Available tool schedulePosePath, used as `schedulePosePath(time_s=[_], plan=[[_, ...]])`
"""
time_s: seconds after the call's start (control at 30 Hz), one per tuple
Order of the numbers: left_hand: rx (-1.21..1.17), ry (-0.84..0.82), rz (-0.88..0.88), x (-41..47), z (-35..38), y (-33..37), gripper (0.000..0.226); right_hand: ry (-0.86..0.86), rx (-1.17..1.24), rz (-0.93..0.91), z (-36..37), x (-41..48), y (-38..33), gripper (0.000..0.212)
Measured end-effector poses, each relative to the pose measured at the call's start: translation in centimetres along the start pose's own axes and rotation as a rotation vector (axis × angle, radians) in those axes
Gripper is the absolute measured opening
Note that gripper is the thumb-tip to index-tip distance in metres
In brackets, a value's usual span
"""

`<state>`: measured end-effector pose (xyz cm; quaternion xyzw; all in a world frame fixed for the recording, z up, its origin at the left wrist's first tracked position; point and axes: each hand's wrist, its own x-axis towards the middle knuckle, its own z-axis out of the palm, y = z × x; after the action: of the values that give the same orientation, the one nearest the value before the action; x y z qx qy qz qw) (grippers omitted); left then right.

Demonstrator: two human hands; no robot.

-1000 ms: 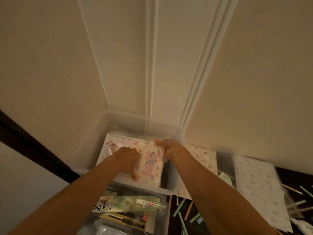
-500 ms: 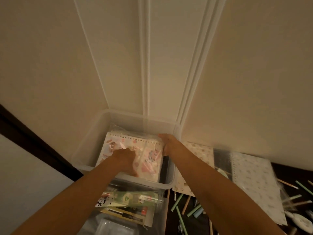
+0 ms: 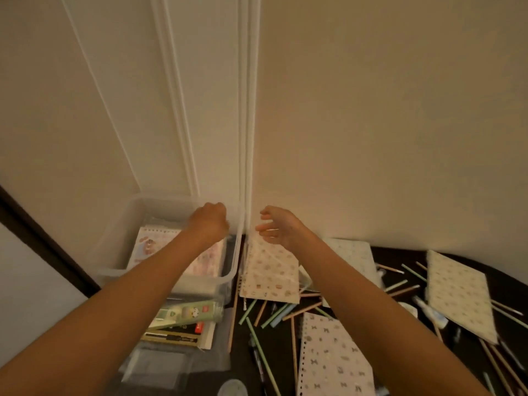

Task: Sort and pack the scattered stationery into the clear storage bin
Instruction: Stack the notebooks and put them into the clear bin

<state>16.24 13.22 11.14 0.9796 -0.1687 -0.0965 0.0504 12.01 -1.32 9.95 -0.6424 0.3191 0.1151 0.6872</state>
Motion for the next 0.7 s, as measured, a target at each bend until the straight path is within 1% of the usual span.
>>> schedulePosePath(time_s=[0.07, 0.13, 0.27, 0.33, 0.4, 0.47, 0.5, 0.53, 0.6, 0.67, 0.7], plan=[[-0.089, 0.034, 0.051, -1.6, -0.2, 3.5, 0.026, 0.078, 0.038, -0.005, -3.5, -1.8, 0.7, 0.017], [-0.184, 0.022, 0.096, -3.4, 0.6, 7.1, 0.026, 0.175, 0.074, 0.002, -7.6, -3.5, 2.4, 0.014], [-0.339, -0.076, 0.079, -4.9, 4.2, 10.9, 0.034, 0.297, 0.091, 0.037, -12.6, -5.0, 6.0, 0.015], [-0.455, -0.153, 0.033, -5.5, 6.8, 12.5, 0.039, 0.358, 0.084, 0.036, -14.8, -5.2, 8.5, 0.017], [-0.650, -0.229, -0.062, -5.7, 9.9, 13.7, 0.043, 0.434, 0.061, 0.041, -16.6, -5.1, 11.1, 0.022], [-0.871, -0.286, -0.180, -5.6, 12.8, 14.5, 0.053, 0.472, 0.050, 0.017, -17.7, -4.1, 13.4, 0.023], [-0.983, -0.305, -0.240, -5.5, 14.4, 15.0, 0.059, 0.494, 0.052, -0.004, -18.1, -3.5, 14.6, 0.032], [-1.079, -0.316, -0.292, -5.4, 15.6, 15.2, 0.066, 0.529, 0.058, -0.028, -18.4, -2.7, 15.5, 0.046], [-1.213, -0.304, -0.356, -5.1, 18.0, 15.8, 0.072, 0.644, -0.003, -0.030, -19.0, -1.0, 17.1, 0.067], [-1.273, -0.261, -0.365, -4.7, 20.0, 16.2, 0.066, 0.716, -0.017, -0.010, -19.6, 0.4, 18.2, 0.072], [-1.299, -0.236, -0.369, -4.6, 20.9, 16.5, 0.061, 0.691, 0.059, -0.029, -19.8, 1.0, 18.5, 0.068]])
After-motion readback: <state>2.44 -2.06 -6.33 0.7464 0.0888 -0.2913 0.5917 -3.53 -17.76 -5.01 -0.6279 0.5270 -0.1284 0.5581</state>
